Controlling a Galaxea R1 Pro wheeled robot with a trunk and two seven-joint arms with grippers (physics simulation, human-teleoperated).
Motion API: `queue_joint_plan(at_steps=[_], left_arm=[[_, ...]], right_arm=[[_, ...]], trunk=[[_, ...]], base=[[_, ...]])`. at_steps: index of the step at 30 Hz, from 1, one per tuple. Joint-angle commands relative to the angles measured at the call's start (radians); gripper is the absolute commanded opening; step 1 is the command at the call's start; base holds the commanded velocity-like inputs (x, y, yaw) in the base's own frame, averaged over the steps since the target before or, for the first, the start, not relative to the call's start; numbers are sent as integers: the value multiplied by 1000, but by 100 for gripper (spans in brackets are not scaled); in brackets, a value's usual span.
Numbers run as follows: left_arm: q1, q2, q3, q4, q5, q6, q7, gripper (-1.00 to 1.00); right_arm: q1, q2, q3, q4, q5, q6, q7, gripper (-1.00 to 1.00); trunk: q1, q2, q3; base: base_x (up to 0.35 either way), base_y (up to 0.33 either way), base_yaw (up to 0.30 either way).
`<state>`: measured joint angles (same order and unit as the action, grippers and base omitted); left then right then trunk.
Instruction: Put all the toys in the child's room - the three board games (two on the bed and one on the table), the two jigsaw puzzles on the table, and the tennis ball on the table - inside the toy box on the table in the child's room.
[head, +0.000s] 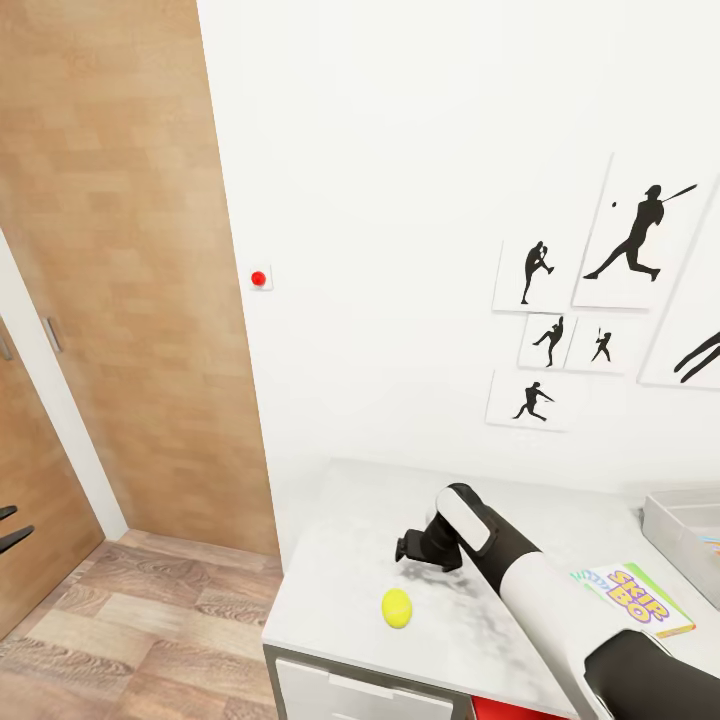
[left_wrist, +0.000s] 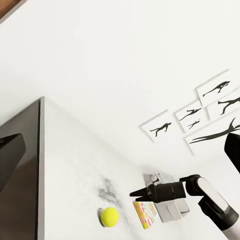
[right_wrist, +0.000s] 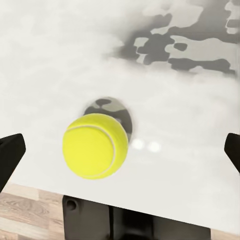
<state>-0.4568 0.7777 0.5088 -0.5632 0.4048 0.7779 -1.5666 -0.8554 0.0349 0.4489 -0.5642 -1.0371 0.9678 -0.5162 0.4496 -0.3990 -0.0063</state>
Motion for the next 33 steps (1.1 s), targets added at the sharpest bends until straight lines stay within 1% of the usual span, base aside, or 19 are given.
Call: queue_joint_plan(at_steps=[1, 14, 33], left_arm=[[0, 0, 0, 0, -1, 11, -4, 100], [-1, -5, 0, 0, -1, 11, -4, 100], [-1, -6, 0, 0, -1, 11, -4, 100]], right_arm=[[-1, -2, 4, -1, -11, 0, -10, 100], [-1, -13, 5, 0, -11, -1, -10, 100], [-1, -13, 4, 1, -11, -1, -10, 100]], trunk=[[0, -1, -1], [0, -1, -9], [0, -1, -28]], base=[[0, 0, 0], [0, 18, 0], [0, 23, 0]])
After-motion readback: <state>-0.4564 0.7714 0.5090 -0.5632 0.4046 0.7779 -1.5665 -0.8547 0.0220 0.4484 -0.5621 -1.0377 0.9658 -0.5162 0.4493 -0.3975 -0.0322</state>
